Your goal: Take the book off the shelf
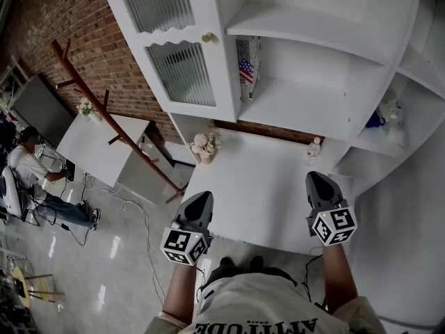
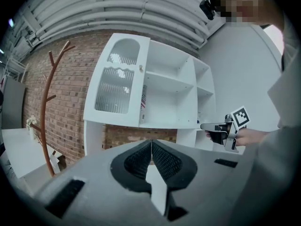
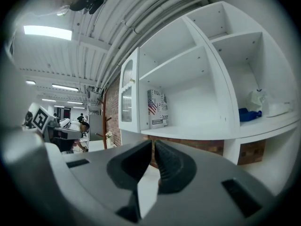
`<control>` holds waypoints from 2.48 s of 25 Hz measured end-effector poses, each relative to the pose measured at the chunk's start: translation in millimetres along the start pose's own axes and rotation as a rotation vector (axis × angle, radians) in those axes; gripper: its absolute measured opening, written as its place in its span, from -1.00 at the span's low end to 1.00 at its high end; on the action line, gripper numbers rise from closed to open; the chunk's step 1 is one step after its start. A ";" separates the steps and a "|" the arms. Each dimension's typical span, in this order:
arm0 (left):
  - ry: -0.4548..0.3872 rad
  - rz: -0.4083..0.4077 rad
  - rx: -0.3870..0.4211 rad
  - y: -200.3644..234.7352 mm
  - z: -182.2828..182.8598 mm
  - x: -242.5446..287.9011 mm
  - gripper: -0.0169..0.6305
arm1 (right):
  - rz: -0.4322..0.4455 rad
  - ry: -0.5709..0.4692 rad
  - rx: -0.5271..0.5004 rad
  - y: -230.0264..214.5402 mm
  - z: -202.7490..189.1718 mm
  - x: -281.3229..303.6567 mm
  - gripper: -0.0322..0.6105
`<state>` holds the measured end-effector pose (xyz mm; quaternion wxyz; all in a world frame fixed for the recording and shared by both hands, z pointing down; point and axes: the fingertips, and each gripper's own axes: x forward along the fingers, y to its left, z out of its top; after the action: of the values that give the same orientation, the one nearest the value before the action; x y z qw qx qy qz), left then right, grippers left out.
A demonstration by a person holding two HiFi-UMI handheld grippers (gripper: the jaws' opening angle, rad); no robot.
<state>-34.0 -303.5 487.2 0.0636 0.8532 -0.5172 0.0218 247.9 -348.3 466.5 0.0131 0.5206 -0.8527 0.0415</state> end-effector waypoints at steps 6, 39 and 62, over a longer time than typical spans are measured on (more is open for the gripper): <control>0.000 -0.011 0.015 2.3 4.2 7.3 -0.87 | 0.005 0.007 -0.022 2.7 1.7 11.3 -0.79; -0.009 -0.156 -0.008 68.2 30.2 66.9 -0.87 | 0.003 -0.015 -0.147 16.8 109.9 160.2 -0.79; 0.001 -0.153 -0.007 94.3 25.4 72.4 -0.87 | 0.109 0.114 -0.165 25.2 107.3 298.1 -0.38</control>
<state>-84.6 -413.6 477.6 0.0681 0.8899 -0.4507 0.0154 91.3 -610.3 377.7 0.1020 0.4674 -0.8782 0.0014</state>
